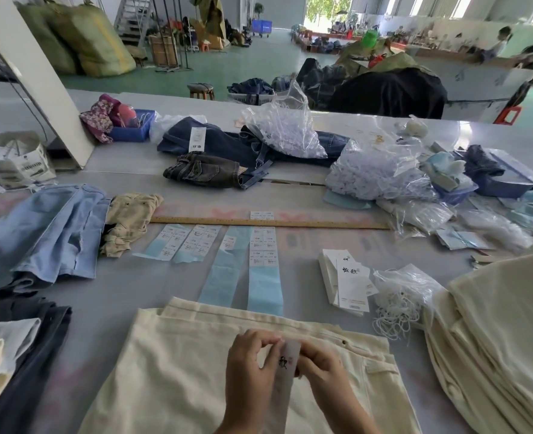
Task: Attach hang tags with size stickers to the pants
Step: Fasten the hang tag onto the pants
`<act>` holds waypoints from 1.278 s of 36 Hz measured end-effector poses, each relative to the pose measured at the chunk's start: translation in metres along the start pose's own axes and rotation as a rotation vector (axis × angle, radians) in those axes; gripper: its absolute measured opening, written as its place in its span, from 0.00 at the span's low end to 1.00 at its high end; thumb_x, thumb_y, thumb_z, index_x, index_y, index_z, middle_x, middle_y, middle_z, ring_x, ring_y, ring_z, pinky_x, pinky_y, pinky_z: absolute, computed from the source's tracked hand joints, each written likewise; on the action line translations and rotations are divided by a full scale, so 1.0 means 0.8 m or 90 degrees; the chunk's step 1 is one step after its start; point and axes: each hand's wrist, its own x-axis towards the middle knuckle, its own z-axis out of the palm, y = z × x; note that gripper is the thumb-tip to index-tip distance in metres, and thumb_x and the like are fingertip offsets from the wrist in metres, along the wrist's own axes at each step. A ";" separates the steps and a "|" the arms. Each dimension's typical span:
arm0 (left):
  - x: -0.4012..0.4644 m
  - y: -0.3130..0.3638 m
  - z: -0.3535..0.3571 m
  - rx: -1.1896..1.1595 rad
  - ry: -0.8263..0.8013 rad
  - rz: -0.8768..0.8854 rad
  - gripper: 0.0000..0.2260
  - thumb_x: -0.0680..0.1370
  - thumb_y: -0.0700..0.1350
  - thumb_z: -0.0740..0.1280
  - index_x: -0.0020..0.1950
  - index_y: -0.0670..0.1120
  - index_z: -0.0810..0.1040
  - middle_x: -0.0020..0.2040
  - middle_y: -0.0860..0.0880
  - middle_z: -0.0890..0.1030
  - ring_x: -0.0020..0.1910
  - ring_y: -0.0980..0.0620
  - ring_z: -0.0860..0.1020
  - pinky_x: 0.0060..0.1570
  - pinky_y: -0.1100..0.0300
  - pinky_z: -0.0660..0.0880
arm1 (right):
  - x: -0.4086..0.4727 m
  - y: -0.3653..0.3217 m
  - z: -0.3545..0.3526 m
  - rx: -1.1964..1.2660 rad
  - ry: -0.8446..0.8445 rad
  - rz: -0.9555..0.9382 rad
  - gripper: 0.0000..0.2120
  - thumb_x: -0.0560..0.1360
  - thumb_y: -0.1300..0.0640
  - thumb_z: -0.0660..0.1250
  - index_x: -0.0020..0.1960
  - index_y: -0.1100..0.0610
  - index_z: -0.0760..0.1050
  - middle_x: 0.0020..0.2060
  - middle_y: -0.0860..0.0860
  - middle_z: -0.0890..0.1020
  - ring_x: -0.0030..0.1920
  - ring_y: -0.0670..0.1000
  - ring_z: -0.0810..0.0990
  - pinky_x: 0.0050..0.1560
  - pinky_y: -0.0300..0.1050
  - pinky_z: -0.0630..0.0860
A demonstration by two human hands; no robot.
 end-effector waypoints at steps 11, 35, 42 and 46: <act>0.015 -0.022 0.012 0.252 -0.352 0.104 0.05 0.78 0.51 0.61 0.49 0.54 0.76 0.49 0.59 0.79 0.52 0.59 0.75 0.54 0.64 0.65 | -0.012 0.042 -0.079 -0.007 0.238 0.079 0.17 0.75 0.75 0.59 0.48 0.57 0.81 0.39 0.53 0.84 0.39 0.49 0.80 0.39 0.32 0.75; 0.001 0.037 0.183 -0.092 -0.561 -0.228 0.06 0.78 0.42 0.64 0.45 0.52 0.78 0.42 0.57 0.79 0.40 0.59 0.75 0.44 0.68 0.72 | -0.067 0.050 -0.169 -0.128 0.325 0.177 0.09 0.75 0.62 0.69 0.38 0.54 0.84 0.22 0.53 0.78 0.21 0.44 0.66 0.25 0.34 0.65; -0.019 0.025 0.231 0.223 -0.590 -0.025 0.09 0.76 0.53 0.66 0.53 0.53 0.79 0.56 0.55 0.79 0.56 0.53 0.76 0.54 0.58 0.73 | -0.051 0.072 -0.190 -0.331 0.298 0.311 0.13 0.75 0.53 0.67 0.34 0.55 0.81 0.20 0.47 0.77 0.23 0.39 0.71 0.30 0.32 0.66; -0.019 0.026 0.246 0.322 -0.579 0.049 0.11 0.76 0.54 0.66 0.56 0.52 0.78 0.56 0.52 0.79 0.57 0.51 0.76 0.57 0.55 0.68 | -0.043 0.083 -0.195 -0.385 0.295 0.373 0.14 0.75 0.49 0.66 0.35 0.55 0.82 0.22 0.47 0.78 0.27 0.40 0.74 0.31 0.31 0.68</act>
